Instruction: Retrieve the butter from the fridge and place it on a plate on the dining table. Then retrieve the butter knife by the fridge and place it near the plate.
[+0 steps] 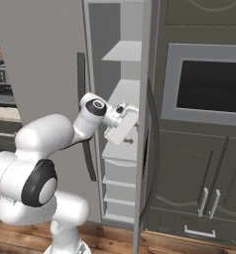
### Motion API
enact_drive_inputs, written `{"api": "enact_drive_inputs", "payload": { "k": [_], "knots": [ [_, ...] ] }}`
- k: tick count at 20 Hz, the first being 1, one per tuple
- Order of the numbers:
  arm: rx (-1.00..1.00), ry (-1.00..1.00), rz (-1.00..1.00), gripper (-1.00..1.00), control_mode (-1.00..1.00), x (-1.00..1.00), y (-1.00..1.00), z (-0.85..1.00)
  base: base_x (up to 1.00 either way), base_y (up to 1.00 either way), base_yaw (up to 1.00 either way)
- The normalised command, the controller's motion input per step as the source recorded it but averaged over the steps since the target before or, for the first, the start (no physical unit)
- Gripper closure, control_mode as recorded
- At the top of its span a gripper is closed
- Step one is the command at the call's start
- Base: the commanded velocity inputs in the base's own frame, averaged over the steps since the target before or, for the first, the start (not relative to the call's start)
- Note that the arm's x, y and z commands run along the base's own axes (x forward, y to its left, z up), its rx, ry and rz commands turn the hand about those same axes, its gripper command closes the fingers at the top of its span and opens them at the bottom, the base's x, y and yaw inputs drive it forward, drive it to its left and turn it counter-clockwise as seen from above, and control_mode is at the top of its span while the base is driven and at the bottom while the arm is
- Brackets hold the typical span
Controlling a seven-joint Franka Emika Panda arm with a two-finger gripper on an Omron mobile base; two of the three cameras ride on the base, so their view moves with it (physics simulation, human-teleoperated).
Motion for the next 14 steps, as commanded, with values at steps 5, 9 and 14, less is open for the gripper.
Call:
{"api": "enact_drive_inputs", "payload": {
  "k": [5, 9, 14],
  "knots": [
    [0.00, -0.22, -0.13, -1.00, -1.00, -0.15, 0.52, 0.06, 0.00, 0.00, 0.00],
    [0.07, -0.25, -0.25, -1.00, -1.00, 0.00, 0.87, 0.00, 0.00, 0.00, 0.00],
    [0.29, -0.28, -0.35, -1.00, -1.00, 0.06, 0.87, 0.00, 0.00, 0.00, 0.00]
  ]
}}
